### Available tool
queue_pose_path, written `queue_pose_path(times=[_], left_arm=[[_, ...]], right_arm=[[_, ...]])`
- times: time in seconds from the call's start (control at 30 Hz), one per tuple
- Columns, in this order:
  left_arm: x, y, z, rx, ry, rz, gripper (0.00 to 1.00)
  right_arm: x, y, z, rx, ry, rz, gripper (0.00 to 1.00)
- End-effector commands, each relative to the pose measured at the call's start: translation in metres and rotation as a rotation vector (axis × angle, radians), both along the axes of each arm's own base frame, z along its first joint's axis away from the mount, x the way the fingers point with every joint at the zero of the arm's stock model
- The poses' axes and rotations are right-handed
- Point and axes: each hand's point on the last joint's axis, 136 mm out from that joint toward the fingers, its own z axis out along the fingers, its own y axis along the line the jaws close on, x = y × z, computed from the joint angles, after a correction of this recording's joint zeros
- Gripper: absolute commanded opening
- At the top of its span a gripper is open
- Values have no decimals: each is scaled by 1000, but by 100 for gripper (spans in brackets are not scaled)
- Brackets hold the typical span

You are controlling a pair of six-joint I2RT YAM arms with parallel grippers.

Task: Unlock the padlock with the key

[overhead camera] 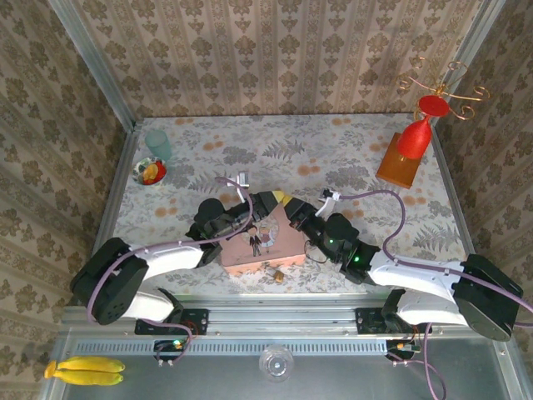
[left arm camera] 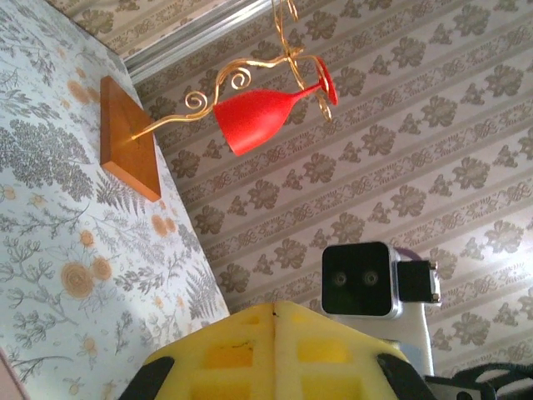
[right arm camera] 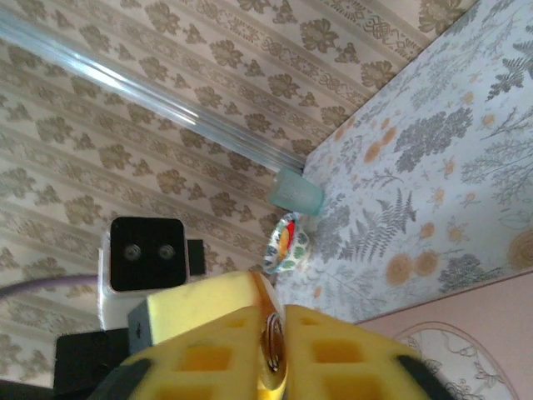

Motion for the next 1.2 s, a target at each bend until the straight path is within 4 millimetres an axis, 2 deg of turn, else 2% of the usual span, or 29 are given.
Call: queue_pose_path(times=[0.0, 0.13, 0.27, 0.53, 0.83, 1.17], left_arm=[[12, 15, 11, 64, -80, 46, 0], [13, 20, 16, 238, -166, 54, 0], [7, 23, 25, 294, -218, 42, 0], [-4, 17, 35, 276, -247, -30, 0], [-15, 13, 43, 263, -270, -70, 0], [-17, 16, 52, 245, -282, -57, 0]], right_arm=[[7, -14, 13, -8, -11, -12, 32], [10, -14, 22, 23, -30, 75, 44], [5, -3, 33, 27, -79, 145, 45], [-7, 14, 57, 71, -198, 264, 45], [-5, 25, 50, 63, -178, 304, 44], [-6, 28, 39, 45, -156, 321, 33]])
